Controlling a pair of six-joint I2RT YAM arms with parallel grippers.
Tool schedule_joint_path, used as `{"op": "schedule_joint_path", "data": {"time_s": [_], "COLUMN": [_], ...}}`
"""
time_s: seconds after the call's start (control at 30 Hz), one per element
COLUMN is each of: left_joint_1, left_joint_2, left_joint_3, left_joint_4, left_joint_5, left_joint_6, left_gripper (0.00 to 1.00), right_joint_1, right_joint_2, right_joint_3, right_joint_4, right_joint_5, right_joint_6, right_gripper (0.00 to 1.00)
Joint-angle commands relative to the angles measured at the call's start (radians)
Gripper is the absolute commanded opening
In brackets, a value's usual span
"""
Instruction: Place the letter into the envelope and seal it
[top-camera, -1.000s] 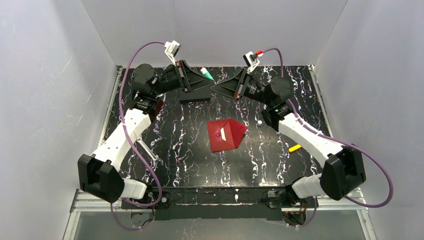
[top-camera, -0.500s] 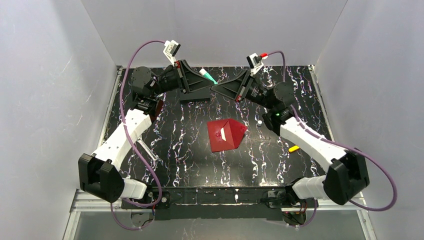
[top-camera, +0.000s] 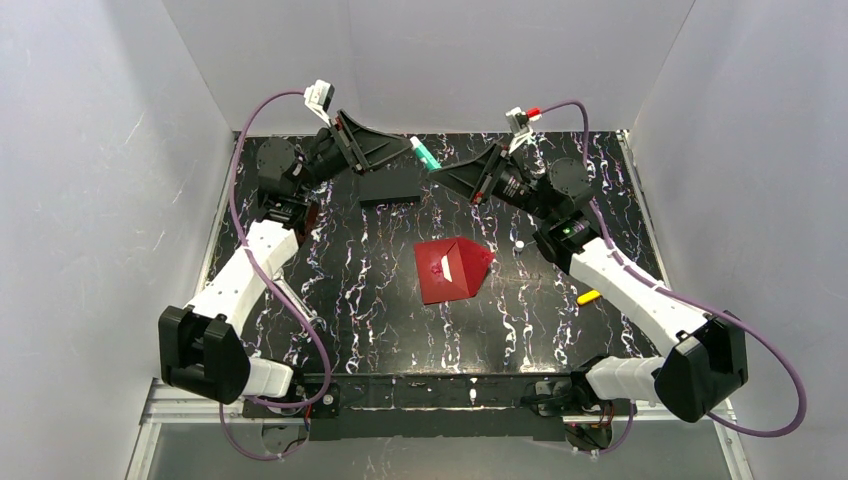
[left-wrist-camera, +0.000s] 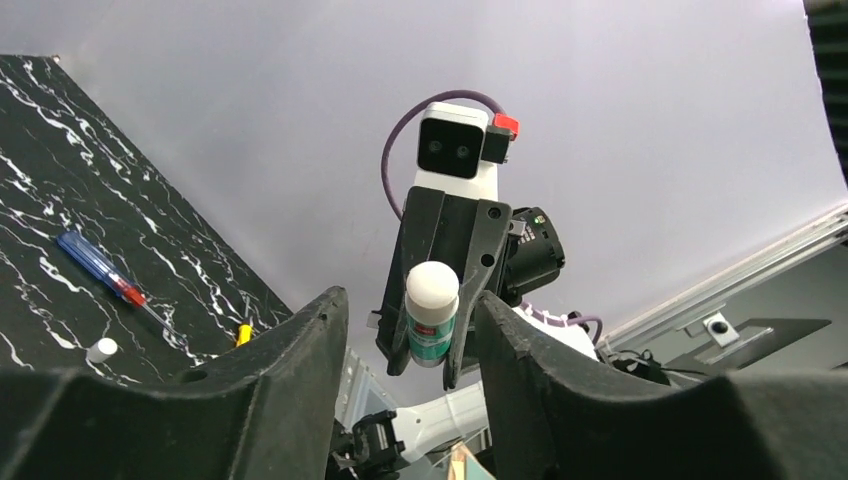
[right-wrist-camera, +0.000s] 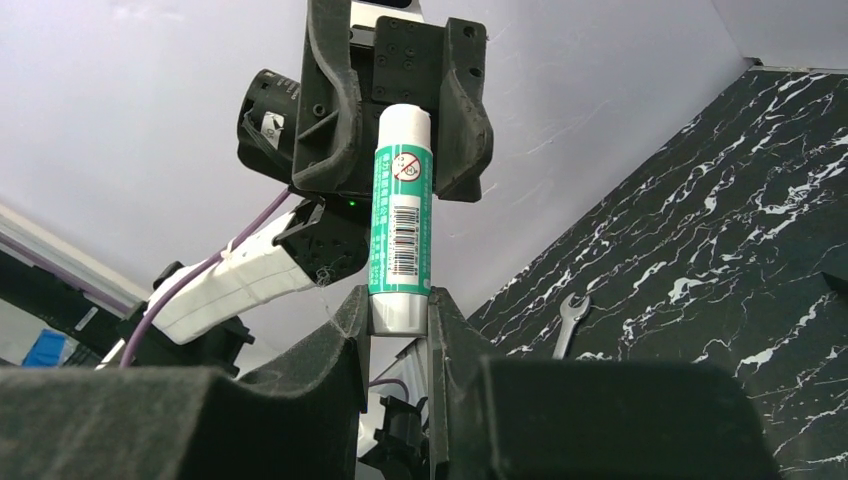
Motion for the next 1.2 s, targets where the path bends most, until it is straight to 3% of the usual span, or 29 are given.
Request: {"op": "schedule_joint_path", "data": {"time_s": [0.0, 0.2, 0.4, 0.63, 0.8, 0.9, 1.03, 1.07, 1.17], "left_joint_1": [-0.005, -0.021, -0.053, -0.064, -0.065, -0.064, -0.064, -0.065, -0.064], "left_joint_2": [-0.016, -0.027, -0.002, -0.001, 0.022, 0.033, 0.038, 0.039, 0.034], "left_joint_3": [-0.017, -0.039, -0.029, -0.046, -0.023, -0.011, -0.002, 0.003, 0.017], "left_joint_4": [0.041, 0.053, 0.062, 0.066, 0.066, 0.066, 0.066, 0.065, 0.051], "left_joint_5": [-0.043, -0.066, -0.098, -0.113, -0.097, -0.086, -0.076, -0.075, -0.084], "left_joint_6": [-0.024, -0.017, -0.013, 0.000, 0.000, 0.003, 0.012, 0.015, 0.025], "left_gripper": [0.52, 0.73, 0.73, 0.49, 0.43, 0.30, 0.00, 0.00, 0.00], "right_joint_1": [0.008, 0.025, 0.058, 0.069, 0.069, 0.069, 0.069, 0.069, 0.068], "right_joint_2": [-0.001, 0.017, 0.065, 0.077, 0.107, 0.112, 0.113, 0.108, 0.060], "right_joint_3": [0.016, -0.003, 0.012, -0.004, -0.001, -0.001, 0.010, 0.013, 0.009], "right_joint_4": [0.023, 0.056, 0.086, 0.120, 0.174, 0.187, 0.161, 0.137, 0.031], "right_joint_5": [0.031, 0.132, 0.151, 0.219, 0.185, 0.185, 0.173, 0.172, 0.192], "right_joint_6": [-0.038, -0.003, 0.020, 0.053, 0.097, 0.108, 0.097, 0.083, -0.005], "right_gripper": [0.01, 0.01, 0.01, 0.01, 0.01, 0.01, 0.01, 0.08, 0.57]}}
